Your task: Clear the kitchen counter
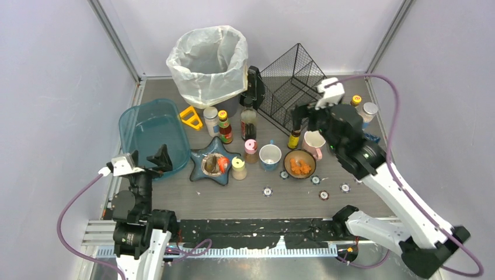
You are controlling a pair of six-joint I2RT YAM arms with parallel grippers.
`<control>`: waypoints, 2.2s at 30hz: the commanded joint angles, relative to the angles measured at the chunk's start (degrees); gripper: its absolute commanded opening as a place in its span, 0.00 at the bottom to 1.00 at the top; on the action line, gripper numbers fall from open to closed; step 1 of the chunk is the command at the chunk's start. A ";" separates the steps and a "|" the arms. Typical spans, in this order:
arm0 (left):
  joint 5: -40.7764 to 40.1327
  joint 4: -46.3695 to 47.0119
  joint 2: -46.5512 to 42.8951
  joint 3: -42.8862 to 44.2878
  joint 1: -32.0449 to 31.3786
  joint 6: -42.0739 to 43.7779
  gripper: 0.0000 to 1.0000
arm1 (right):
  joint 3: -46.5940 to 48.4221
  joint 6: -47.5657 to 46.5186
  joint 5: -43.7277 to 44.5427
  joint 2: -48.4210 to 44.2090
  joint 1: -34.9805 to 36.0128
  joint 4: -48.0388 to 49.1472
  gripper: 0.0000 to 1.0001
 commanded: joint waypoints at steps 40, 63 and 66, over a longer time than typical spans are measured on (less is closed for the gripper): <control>5.58 -4.92 -1.92 2.29 -2.66 2.89 0.99 | 0.05 -3.71 -36.56 49.37 -0.14 57.50 0.52; 5.33 -5.02 -3.54 2.23 -2.83 2.84 0.99 | 16.68 -6.24 -43.11 28.78 -3.77 36.99 0.05; 5.23 -5.01 -3.40 2.23 -2.94 2.87 0.99 | 20.92 -5.93 -43.02 27.54 -5.77 34.08 0.05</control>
